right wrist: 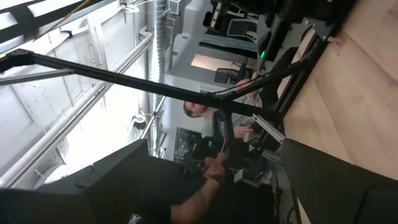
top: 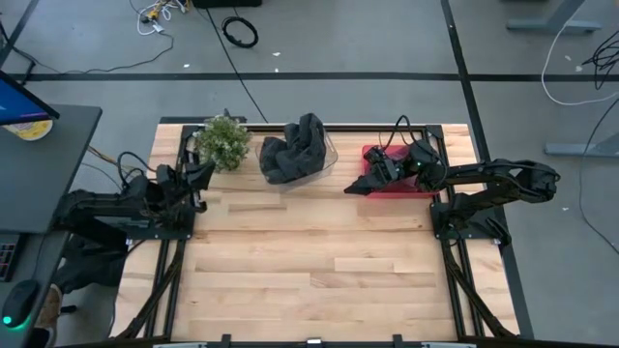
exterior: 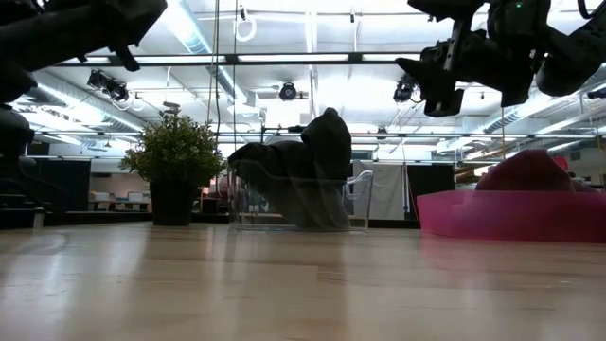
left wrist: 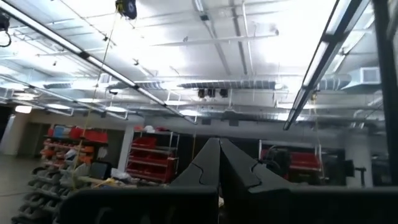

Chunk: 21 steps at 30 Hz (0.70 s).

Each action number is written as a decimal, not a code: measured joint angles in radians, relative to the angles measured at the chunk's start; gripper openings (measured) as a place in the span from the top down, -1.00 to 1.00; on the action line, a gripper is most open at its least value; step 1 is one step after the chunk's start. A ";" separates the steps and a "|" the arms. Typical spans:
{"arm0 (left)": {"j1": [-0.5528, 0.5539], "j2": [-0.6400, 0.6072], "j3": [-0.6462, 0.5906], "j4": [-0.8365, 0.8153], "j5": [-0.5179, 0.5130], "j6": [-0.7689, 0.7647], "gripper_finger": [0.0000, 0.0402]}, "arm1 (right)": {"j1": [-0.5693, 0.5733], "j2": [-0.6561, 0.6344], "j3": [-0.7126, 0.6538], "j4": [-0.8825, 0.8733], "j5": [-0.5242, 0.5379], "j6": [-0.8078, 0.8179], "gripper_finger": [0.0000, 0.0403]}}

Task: Pick & Place hat
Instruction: Return to Home Position

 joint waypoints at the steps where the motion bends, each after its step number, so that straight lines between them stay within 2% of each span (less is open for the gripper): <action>1: 0.000 -0.016 -0.010 0.003 0.008 -0.001 0.99 | 0.000 0.000 0.000 -0.001 0.001 -0.001 -0.84; 4: 0.000 -0.060 -0.035 -0.012 0.054 -0.001 0.99 | 0.000 0.000 0.000 -0.006 0.001 -0.001 -0.84; 11: 0.000 -0.142 -0.035 -0.178 0.083 -0.003 0.99 | 0.000 0.000 0.000 -0.022 0.019 0.000 -0.84; 13: 0.000 -0.160 -0.035 -0.225 0.118 -0.025 0.99 | 0.000 0.000 0.000 -0.023 0.020 0.000 -0.84; 16: 0.000 -0.180 -0.035 -0.315 0.207 -0.069 0.99 | 0.000 0.000 0.000 -0.029 0.020 0.001 -0.84; 21: 0.000 -0.183 -0.035 -0.504 0.228 -0.135 0.99 | 0.000 0.000 0.000 -0.050 0.028 0.001 -0.84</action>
